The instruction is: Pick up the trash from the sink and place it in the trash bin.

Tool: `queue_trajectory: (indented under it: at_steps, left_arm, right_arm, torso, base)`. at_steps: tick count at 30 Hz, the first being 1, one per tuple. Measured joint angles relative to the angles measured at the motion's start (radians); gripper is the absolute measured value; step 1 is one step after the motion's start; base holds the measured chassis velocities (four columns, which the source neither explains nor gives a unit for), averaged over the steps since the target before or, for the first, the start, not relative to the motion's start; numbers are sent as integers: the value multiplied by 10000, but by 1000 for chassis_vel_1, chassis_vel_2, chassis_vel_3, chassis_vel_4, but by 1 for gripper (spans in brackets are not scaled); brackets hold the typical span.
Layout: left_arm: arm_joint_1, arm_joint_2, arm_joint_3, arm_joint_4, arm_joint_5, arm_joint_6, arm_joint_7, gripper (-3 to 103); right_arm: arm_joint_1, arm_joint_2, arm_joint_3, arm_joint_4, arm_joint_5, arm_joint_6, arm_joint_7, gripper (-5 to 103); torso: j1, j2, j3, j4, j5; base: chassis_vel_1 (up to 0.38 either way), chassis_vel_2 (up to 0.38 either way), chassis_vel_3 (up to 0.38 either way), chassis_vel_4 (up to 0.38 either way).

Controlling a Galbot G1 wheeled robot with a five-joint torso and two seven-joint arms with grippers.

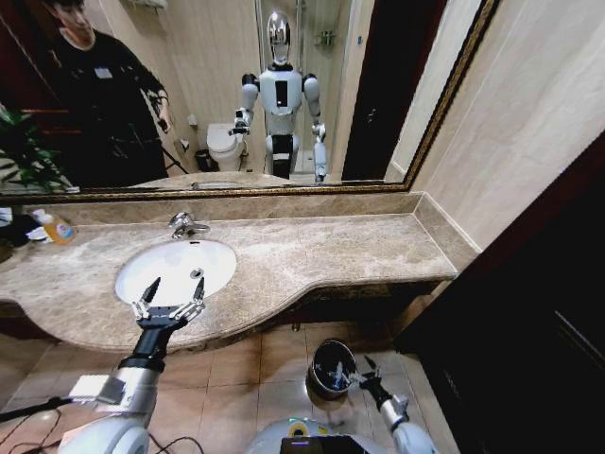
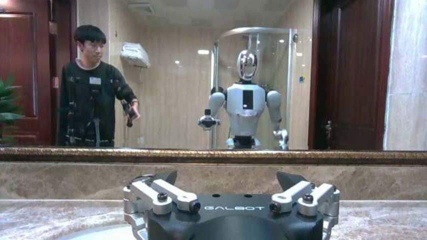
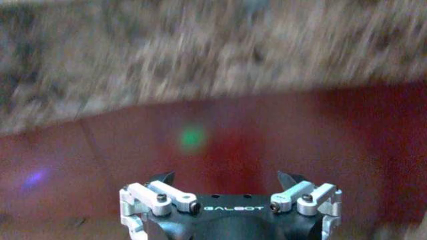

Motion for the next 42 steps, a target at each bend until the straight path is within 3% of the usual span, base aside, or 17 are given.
queue_trajectory:
  at_steps: [4,5,8,10,12,13,19,42]
  left_arm:
    - [0,0,0,0,0,0,0,100]
    - [0,0,0,0,0,0,0,100]
    - [0,0,0,0,0,0,0,100]
    - [1,0,0,1,0,0,0,100]
    - [0,0,0,0,0,0,0,100]
    - [0,0,0,0,0,0,0,100]
    - [1,0,0,0,0,0,0,100]
    - [0,0,0,0,0,0,0,100]
  right_arm:
    - [-424,-286,793,1666,140,-885,24,100]
    - [-599,-453,1120,2820,518,-1253,320,100]
    - [-717,-551,1453,3934,831,-1558,577,100]
    - [-982,-663,1915,5572,1092,-2287,875,100]
    - [-1055,-686,2010,5988,1153,-2460,962,100]
    - [-1227,-714,2219,7154,1303,-2953,1307,100]
    - [-1334,-658,2690,9123,1343,-4215,1950,100]
    - [-1550,-472,3012,9526,882,-4698,2113,100]
  torso:
    - [0,0,1,-2,-1]
    - [0,0,0,-1,1]
    - [0,0,0,2,0]
    - [1,-1,1,0,1]
    - [1,0,0,0,-2]
    - [0,0,0,0,-2]
    - [0,0,0,0,-1]
    - [0,0,0,-1,-1]
  base:
    - [0,0,0,0]
    - [0,0,0,0]
    - [0,0,0,0]
    - [0,0,0,0]
    - [0,0,0,0]
    - [0,0,0,0]
    - [0,0,0,0]
    - [0,0,0,0]
